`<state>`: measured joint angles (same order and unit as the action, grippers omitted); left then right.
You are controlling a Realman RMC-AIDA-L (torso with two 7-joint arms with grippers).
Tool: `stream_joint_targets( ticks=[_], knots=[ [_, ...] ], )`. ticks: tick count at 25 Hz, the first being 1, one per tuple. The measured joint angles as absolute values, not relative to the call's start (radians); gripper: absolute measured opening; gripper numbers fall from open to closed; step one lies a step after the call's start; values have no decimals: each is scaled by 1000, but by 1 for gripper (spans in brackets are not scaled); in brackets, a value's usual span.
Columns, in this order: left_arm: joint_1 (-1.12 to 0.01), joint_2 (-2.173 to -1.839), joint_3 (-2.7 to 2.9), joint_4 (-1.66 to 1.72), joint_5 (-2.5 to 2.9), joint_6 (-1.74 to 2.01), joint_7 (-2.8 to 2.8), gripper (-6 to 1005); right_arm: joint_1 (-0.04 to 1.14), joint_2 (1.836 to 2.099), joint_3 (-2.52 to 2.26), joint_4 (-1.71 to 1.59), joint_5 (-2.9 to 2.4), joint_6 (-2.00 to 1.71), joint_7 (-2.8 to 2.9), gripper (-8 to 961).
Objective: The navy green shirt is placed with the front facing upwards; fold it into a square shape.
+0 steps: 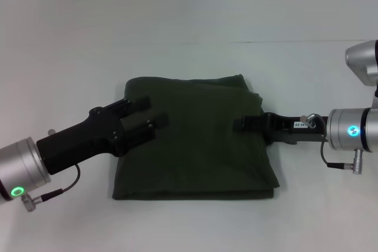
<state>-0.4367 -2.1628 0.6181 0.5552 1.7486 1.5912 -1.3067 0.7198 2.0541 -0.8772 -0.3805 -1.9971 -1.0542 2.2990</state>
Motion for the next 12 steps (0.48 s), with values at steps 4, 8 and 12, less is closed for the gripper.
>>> stream_joint_targets(
  ticks=[4,8,12],
  knots=[
    [-439,-2162,618,556,1749,1591,-1307,672,719,2057,-878,-381,-1997,-1053,2298,684],
    [-442,-2161,617,557,1749,1589,-1303,673,723,2066,-873,-384,-1992,-1033,2285,685],
    [-446,-2161,617,557,1749,1588,-1297,673,739,2078,-869,-385,-1991,-1005,2281,686]
  ],
)
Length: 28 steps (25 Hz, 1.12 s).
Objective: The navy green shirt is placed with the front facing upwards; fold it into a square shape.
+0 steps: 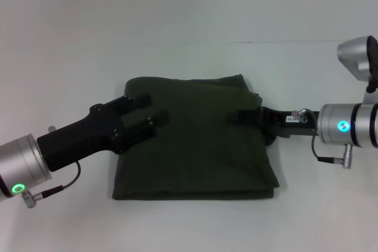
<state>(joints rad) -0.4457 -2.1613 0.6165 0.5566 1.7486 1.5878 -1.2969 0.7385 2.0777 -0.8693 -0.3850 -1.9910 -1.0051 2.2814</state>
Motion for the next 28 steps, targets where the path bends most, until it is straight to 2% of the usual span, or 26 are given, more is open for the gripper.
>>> stream_joint_targets(
  ticks=[4,12,24,28],
  knots=[
    [-454,-2160,617,555,1749,1588,-1295,674,747,2086,-868,-380,-1942,-975,2256,685],
    [-453,-2159,617,555,1749,1588,-1284,673,740,2085,-867,-385,-1868,-968,2218,683],
    [-446,-2163,617,548,1749,1588,-1281,674,748,2047,-847,-423,-1833,-955,2207,683],
    [-446,-2163,617,544,1749,1588,-1280,674,748,2046,-848,-423,-1835,-952,2205,682]
  ],
)
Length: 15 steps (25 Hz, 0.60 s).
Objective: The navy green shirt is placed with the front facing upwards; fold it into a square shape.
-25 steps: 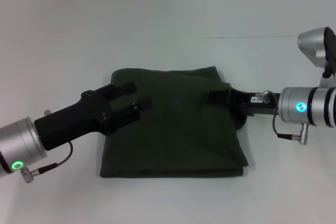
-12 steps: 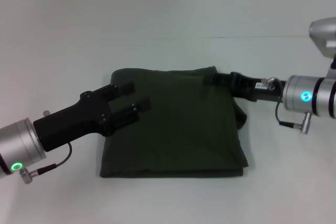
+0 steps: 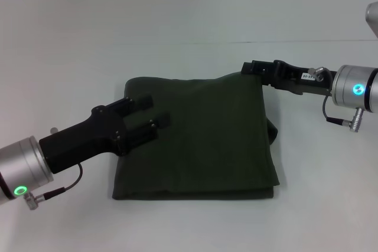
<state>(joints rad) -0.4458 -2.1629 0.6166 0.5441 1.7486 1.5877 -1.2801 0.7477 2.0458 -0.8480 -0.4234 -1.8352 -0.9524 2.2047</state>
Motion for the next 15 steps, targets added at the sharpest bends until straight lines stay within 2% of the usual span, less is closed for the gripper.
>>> stream_joint_targets(
  ticks=[5,15],
  knots=[
    [-447,-2163,617,543,1749,1588,-1279,672,744,2042,-847,-425,-1837,-933,2194,681],
    [-457,-2163,613,535,1742,1545,-1279,674,724,1990,-827,-438,-1833,-966,2194,678]
  ],
)
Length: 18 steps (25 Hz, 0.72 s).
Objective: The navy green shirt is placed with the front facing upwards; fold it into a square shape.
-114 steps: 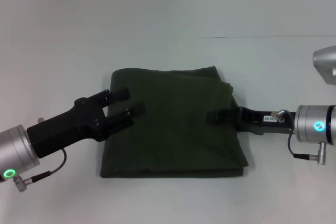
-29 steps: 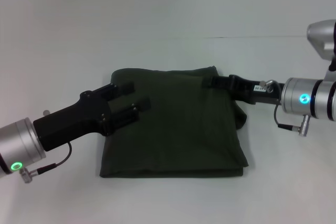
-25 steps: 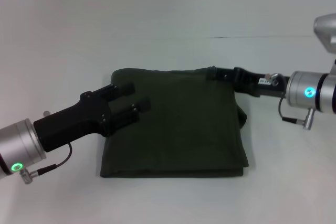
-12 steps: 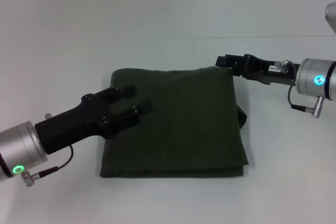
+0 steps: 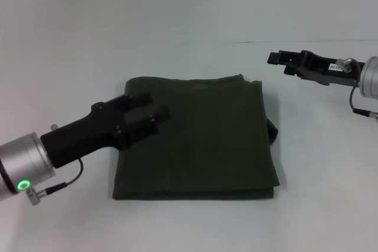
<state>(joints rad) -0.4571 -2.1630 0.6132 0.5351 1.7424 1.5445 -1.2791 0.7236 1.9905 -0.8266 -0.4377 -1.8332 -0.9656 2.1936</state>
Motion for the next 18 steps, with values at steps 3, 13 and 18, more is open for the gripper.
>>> stream_joint_targets(
  ticks=[3,13,18],
  knots=[
    [-482,-2163,608,513,1722,1449,-1284,673,725,1987,-829,-439,-1834,-1079,2157,677],
    [-496,-2164,607,478,1693,1329,-1282,673,739,2028,-868,-431,-1842,-1101,2071,434],
    [-493,-2164,604,478,1682,1312,-1281,674,747,2075,-927,-425,-1843,-1021,2014,315]
  ],
)
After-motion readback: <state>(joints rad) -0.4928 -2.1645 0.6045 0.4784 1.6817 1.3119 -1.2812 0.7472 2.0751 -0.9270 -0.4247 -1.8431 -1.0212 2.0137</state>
